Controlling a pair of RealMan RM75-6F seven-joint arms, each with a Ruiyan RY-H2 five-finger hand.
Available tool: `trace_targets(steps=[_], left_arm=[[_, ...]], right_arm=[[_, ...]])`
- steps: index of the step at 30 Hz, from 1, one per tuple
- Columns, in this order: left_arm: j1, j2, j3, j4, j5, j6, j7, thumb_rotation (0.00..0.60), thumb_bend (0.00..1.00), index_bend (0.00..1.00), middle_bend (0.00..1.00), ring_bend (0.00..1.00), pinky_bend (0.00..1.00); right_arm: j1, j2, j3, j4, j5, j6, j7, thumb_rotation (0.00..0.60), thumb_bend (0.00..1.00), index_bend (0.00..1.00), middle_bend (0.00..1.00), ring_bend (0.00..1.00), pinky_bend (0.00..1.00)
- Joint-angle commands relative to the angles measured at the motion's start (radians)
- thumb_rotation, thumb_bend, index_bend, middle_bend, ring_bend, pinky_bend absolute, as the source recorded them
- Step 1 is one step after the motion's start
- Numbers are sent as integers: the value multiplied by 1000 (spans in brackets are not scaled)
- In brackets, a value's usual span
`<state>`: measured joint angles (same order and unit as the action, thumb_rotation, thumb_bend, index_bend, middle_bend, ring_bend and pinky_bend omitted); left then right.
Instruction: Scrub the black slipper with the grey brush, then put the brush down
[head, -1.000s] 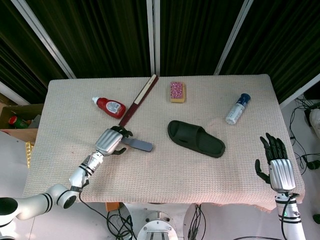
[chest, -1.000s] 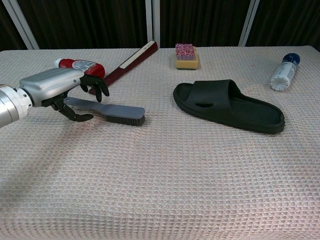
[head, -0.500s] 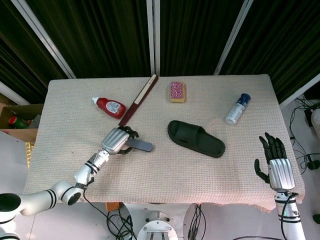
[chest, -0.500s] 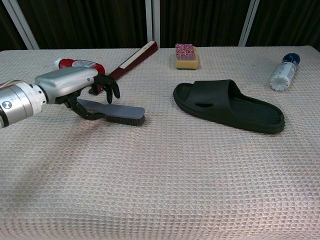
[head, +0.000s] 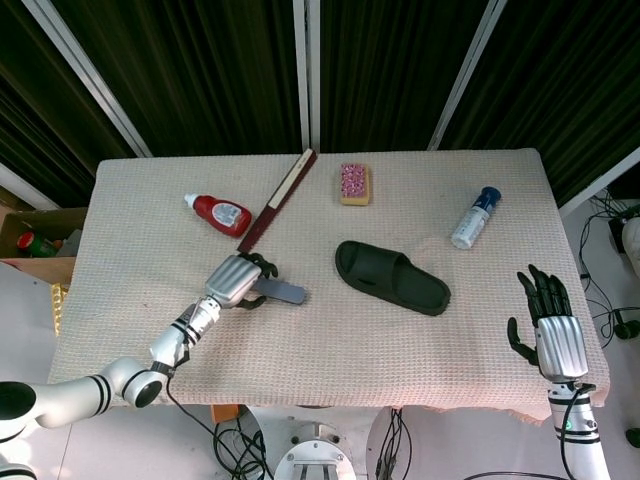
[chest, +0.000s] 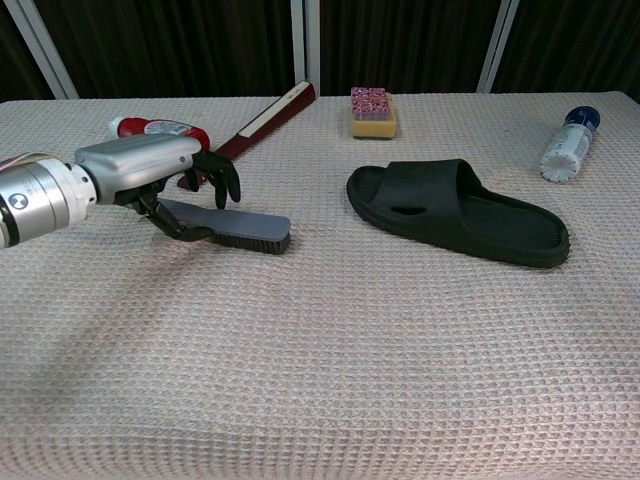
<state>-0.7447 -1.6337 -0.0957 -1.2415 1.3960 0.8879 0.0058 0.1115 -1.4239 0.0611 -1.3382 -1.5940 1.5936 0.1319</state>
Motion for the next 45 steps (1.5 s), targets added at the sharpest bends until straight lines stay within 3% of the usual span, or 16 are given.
trace_targets(steps=[1,9,14,21,24,33,45], left_arm=[[-4,-5,0,8,1,-2,-6,556,301,352,397,268,340],[-15,-15,1,17,2,-7,3,544,301,340,389,268,340],[-22,-14,2,22,-13,-20,55,492,301,340,363,256,332],[-26,-7,1,5,-39,-33,102,375,309,365,354,250,326],[-27,-9,0,3,-45,-34,108,363,309,378,353,250,326],[-29,-19,3,15,-54,-38,121,367,308,402,354,250,326],[-27,-30,3,31,-47,-28,90,534,308,483,367,255,326]], right_arm=[[0,1,0,0,0,-1,0,600,525,0,0,0,0],[2,-2,-1,3,3,-12,3,600,531,0,0,0,0],[2,-4,-1,7,3,-13,3,600,533,0,0,0,0],[1,-5,1,11,7,-15,9,600,533,0,0,0,0],[1,-6,1,13,8,-17,11,600,533,0,0,0,0],[-2,-5,1,16,13,-19,16,600,532,0,0,0,0],[-2,-7,1,22,18,-29,20,600,532,0,0,0,0]])
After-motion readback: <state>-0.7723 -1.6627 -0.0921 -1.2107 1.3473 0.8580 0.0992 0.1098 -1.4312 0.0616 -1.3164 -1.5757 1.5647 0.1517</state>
